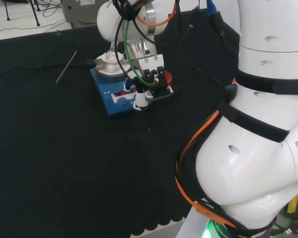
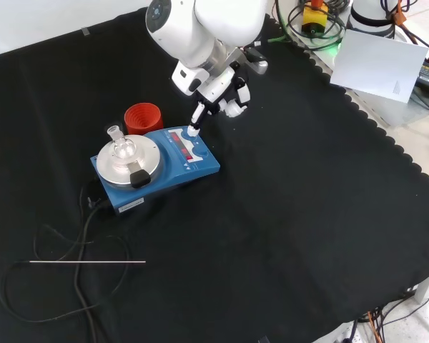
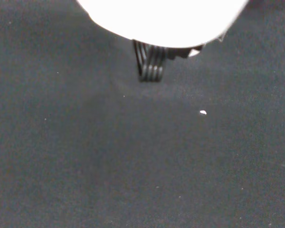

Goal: Turn on the heater.

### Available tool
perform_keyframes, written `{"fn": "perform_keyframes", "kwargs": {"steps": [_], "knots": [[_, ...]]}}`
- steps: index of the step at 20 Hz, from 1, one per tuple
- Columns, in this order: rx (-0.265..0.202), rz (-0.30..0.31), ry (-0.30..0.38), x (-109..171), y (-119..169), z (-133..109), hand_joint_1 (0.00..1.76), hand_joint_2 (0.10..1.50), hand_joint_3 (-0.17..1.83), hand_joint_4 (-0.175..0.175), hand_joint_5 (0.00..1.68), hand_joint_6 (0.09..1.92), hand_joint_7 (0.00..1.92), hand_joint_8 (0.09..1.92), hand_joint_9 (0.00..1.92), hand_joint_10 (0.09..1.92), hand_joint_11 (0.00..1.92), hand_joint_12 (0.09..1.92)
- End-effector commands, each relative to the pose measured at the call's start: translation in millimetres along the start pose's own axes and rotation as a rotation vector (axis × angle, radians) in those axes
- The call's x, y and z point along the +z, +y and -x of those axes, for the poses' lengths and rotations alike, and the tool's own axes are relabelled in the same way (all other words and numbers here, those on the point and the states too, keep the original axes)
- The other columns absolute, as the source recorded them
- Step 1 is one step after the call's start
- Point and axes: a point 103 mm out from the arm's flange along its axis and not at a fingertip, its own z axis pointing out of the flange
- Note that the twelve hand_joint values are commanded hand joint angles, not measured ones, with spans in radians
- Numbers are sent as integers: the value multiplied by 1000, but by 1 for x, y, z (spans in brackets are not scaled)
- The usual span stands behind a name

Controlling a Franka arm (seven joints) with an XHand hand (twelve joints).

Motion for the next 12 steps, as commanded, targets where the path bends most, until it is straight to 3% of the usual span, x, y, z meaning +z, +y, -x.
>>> {"fn": "perform_keyframes", "kwargs": {"steps": [1, 6, 8, 12], "knots": [[-12, -3, 5, -1, -2, -4, 1572, 487, 1367, -67, 354, 156, 1860, 1666, 1920, 1719, 1920, 1739], [-20, -15, 8, 4, 0, 6, 1572, 486, 1367, -66, 356, 153, 1860, 1665, 1920, 1719, 1920, 1738], [-13, -16, -12, 4, -1, -8, 1572, 486, 1367, -66, 357, 152, 1861, 1665, 1920, 1718, 1920, 1738], [-13, -17, -11, 5, 0, -11, 1572, 486, 1367, -66, 359, 150, 1861, 1664, 1920, 1718, 1920, 1738]]}}
